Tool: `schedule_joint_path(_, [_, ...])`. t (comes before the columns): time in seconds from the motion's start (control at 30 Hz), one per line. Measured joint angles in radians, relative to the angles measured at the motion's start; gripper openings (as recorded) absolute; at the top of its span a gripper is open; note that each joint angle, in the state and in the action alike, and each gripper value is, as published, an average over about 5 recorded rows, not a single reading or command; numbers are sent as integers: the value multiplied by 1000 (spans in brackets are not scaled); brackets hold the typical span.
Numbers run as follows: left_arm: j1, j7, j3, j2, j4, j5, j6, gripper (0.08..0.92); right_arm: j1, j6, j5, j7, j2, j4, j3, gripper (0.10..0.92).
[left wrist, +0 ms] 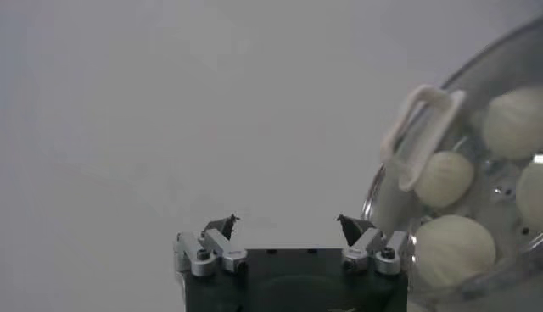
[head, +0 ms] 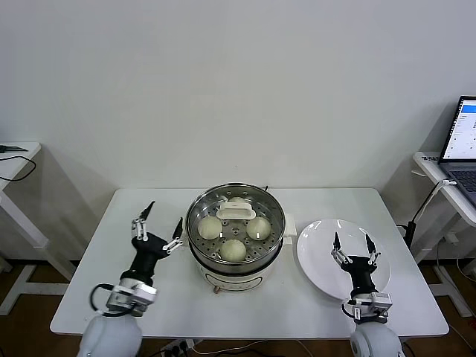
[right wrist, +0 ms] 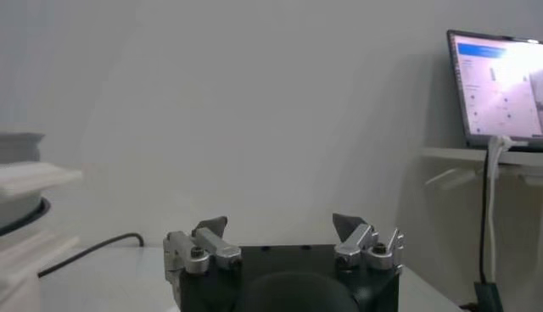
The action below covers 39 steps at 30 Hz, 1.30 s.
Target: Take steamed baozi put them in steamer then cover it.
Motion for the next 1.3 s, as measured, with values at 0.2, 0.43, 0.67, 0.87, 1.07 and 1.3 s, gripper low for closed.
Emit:
schedule_joint_path(0.2, [22, 10, -68, 8, 50, -238, -69, 823, -36, 16, 5, -6, 11, 30, 14, 823])
schedule_joint_path(0.43, [44, 17, -115, 10, 86, -382, -122, 823, -72, 32, 6, -11, 24, 58, 23, 823])
schedule_joint_path(0.67, [66, 22, -132, 6, 102, -443, -157, 823, -92, 37, 6, -14, 28, 78, 25, 823])
schedule_joint_path(0.87, [81, 23, -137, 3, 112, -464, -174, 823, -95, 31, 4, -15, 33, 87, 23, 823])
schedule_joint_path(1.07, [94, 26, -143, 4, 114, -471, -184, 823, -99, 26, 1, -15, 35, 92, 22, 823])
schedule_joint_path(1.3, [102, 27, -148, 4, 113, -473, -191, 823, -101, 20, -1, -14, 35, 99, 20, 823])
